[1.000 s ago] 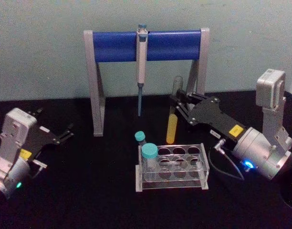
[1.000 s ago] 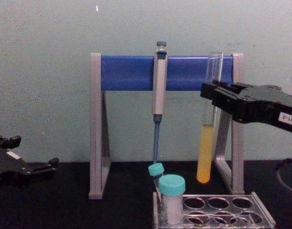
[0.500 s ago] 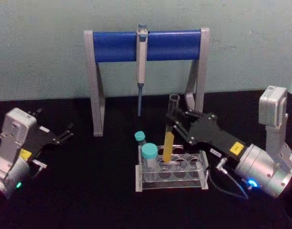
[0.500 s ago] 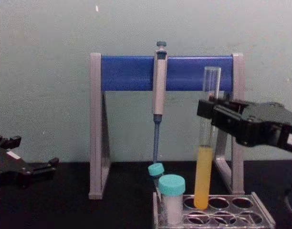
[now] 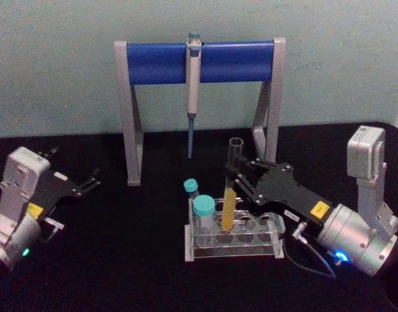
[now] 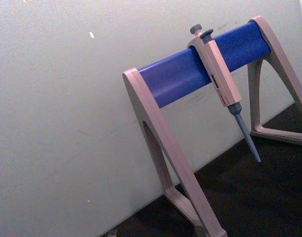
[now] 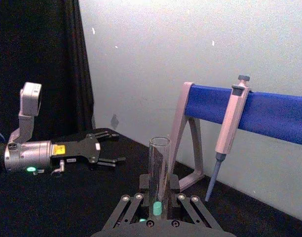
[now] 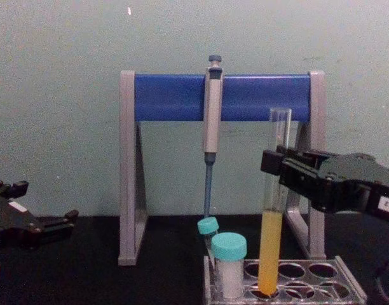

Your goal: Pick up the test tube from the test tube rack, shake it, then place it back into the test tube rack.

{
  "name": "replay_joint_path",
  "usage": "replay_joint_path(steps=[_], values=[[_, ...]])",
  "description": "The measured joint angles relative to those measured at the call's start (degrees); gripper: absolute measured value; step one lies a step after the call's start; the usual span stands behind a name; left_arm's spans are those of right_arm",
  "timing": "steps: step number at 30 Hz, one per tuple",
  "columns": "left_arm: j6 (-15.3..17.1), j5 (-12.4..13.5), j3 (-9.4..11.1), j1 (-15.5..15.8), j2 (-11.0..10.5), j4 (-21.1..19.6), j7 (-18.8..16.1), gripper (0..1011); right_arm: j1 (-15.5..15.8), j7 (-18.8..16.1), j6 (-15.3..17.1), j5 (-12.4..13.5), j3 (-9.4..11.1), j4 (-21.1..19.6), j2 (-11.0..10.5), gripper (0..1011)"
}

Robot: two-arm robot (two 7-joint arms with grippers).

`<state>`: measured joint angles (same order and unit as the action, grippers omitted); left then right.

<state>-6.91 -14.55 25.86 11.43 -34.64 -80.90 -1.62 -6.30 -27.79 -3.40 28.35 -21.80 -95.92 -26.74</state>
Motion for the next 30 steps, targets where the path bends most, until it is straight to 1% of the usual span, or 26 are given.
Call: replay_joint_path(steps=[12,30], values=[[0.0,0.0,0.0,0.0,0.0,0.0,0.0,1001,-0.6,0.4,0.0,-0.3,-0.4,2.0,0.8,229],[0.0,0.0,0.0,0.0,0.0,0.0,0.0,1001,-0.8,0.7,0.1,-1.8,-1.3,4.8,1.7,228]])
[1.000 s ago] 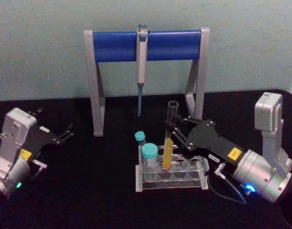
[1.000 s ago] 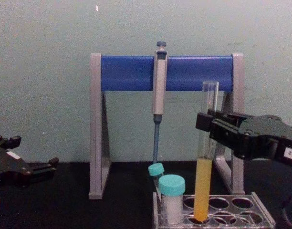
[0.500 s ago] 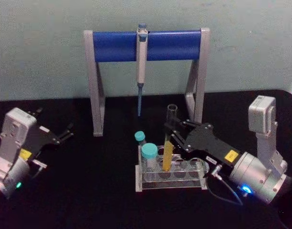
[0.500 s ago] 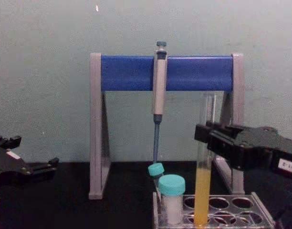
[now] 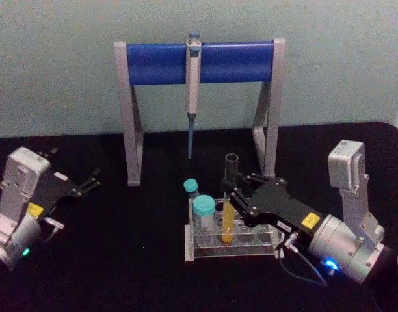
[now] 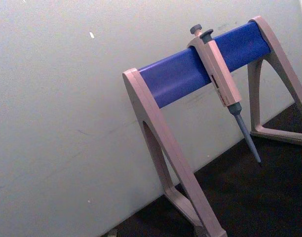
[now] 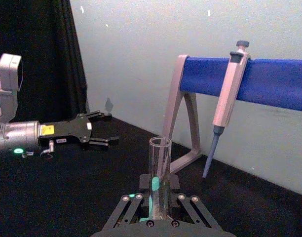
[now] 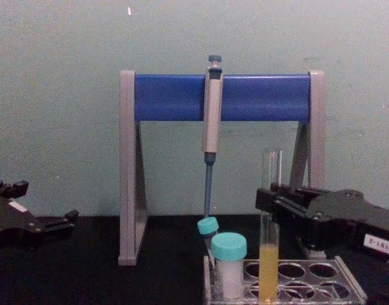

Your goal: Pick up the test tube from the test tube rack, shake it, then place it back into the test tube rack.

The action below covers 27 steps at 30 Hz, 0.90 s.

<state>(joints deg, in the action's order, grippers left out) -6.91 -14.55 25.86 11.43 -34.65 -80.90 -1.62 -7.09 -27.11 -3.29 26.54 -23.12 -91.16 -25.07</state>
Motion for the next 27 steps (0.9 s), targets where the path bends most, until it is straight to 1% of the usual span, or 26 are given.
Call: replay_joint_path(steps=[15,27], values=[[0.0,0.0,0.0,0.0,0.0,0.0,0.0,1001,-0.2,0.2,0.1,-1.4,-0.5,2.1,0.9,228],[0.0,0.0,0.0,0.0,0.0,0.0,0.0,1001,-0.1,0.4,0.4,-1.7,-0.4,2.4,1.2,228]])
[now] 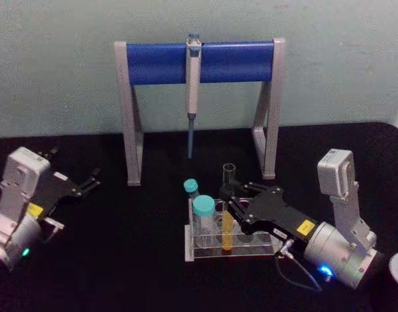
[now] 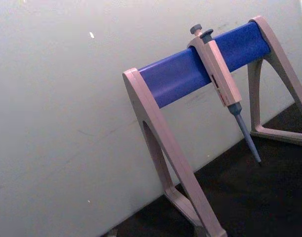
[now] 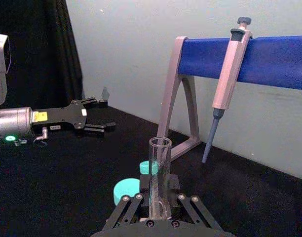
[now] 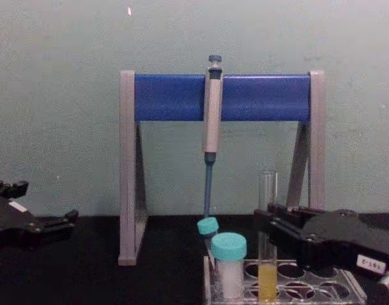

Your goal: Pick up the test tube from the test tube rack, shake it, then place it back into the test tube rack.

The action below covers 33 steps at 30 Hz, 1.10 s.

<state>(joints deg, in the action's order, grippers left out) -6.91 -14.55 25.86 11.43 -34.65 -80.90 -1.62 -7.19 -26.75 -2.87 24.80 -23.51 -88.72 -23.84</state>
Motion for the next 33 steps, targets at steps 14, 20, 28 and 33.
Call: replay_joint_path(steps=[14,20,28,33], values=[[0.0,0.0,0.0,0.0,0.0,0.0,0.0,1001,-0.2,0.1,0.1,-0.6,0.0,0.5,0.4,228],[0.0,0.0,0.0,0.0,0.0,0.0,0.0,1001,-0.2,0.2,0.0,-0.7,0.0,0.5,0.4,229],[0.0,0.0,0.0,0.0,0.0,0.0,0.0,1001,-0.2,0.2,0.1,-0.7,0.0,0.5,0.3,295],[0.0,0.0,0.0,0.0,0.0,0.0,0.0,1001,-0.2,0.1,0.1,-0.6,0.0,0.5,0.3,447]])
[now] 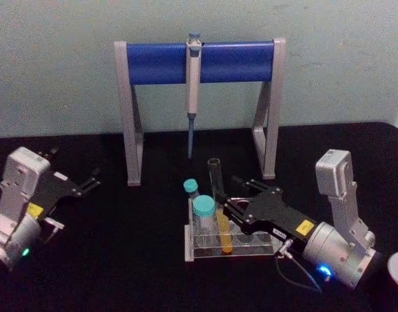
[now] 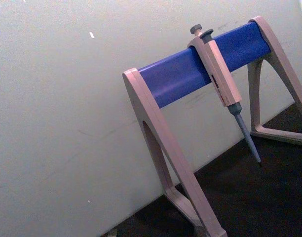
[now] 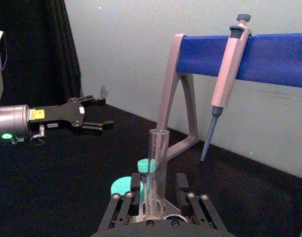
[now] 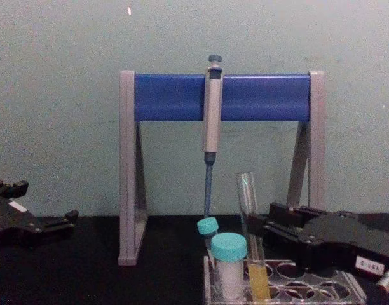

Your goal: Pick up the test tube from the test tube rack, shake it, then place it back into the test tube rack.

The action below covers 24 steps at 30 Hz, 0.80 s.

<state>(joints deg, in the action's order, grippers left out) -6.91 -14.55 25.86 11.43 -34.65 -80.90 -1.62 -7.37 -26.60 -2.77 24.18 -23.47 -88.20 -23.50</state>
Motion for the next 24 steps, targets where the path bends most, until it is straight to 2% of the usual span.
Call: replay_joint_path(steps=[2,3,6,7,8,10,12,17,20,24], values=[[0.0,0.0,0.0,0.0,0.0,0.0,0.0,1001,0.0,0.0,0.0,0.0,0.0,0.0,0.0,488],[0.0,0.0,0.0,0.0,0.0,0.0,0.0,1001,0.0,0.0,0.0,0.0,0.0,0.0,0.0,547],[0.0,0.0,0.0,0.0,0.0,0.0,0.0,1001,0.0,0.0,0.0,0.0,0.0,0.0,0.0,603],[0.0,0.0,0.0,0.0,0.0,0.0,0.0,1001,0.0,0.0,0.0,0.0,0.0,0.0,0.0,670],[0.0,0.0,0.0,0.0,0.0,0.0,0.0,1001,0.0,0.0,0.0,0.0,0.0,0.0,0.0,670],[0.0,0.0,0.0,0.0,0.0,0.0,0.0,1001,0.0,0.0,0.0,0.1,0.0,0.0,0.0,767],[0.0,0.0,0.0,0.0,0.0,0.0,0.0,1001,0.0,0.0,0.0,0.1,0.0,0.0,0.0,799],[0.0,0.0,0.0,0.0,0.0,0.0,0.0,1001,0.0,0.0,0.0,0.1,0.0,0.0,0.0,958],[0.0,0.0,0.0,0.0,0.0,0.0,0.0,1001,0.0,0.0,0.0,0.1,0.0,-0.1,0.0,1000],[0.0,0.0,0.0,0.0,0.0,0.0,0.0,1001,0.0,0.0,0.0,0.1,0.0,0.0,0.0,1000]])
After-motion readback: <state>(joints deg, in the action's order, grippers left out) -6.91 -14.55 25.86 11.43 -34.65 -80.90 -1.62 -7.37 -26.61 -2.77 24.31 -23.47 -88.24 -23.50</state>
